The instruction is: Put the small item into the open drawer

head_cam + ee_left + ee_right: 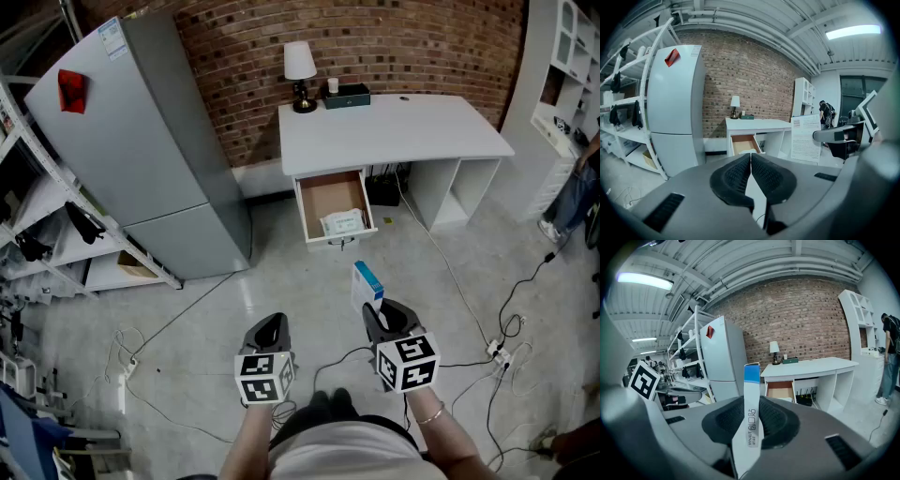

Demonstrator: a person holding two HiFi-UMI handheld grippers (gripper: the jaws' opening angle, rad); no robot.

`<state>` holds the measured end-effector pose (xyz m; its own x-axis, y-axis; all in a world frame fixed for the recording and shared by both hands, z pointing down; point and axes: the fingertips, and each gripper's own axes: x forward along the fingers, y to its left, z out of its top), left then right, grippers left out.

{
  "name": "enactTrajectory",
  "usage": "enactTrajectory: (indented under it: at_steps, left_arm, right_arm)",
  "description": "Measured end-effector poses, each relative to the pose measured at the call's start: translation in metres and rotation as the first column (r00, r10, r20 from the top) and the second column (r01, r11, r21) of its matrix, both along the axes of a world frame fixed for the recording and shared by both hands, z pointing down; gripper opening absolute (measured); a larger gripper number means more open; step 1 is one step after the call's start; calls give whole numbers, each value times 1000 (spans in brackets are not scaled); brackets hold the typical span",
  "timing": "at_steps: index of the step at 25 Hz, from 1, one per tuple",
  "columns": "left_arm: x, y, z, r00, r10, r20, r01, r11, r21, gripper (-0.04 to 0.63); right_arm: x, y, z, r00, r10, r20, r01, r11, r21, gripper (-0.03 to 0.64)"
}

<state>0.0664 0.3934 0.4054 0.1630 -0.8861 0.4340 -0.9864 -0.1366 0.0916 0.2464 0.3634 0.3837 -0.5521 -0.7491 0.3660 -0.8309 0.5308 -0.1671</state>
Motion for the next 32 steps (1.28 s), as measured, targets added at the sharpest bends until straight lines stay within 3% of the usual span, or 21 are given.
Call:
enactTrajectory:
  at_steps: [21, 32]
  left_arm:
    - [-12, -9, -1, 999, -46, 18, 46, 999, 12, 23]
    - [-36, -72, 14, 998, -62, 6, 62, 998, -6, 23]
  right_arm:
    - [-2, -18, -6, 996, 5, 84, -4, 1000, -7, 99]
    - [-18, -81, -2, 996, 8, 91, -6, 1000, -21, 100]
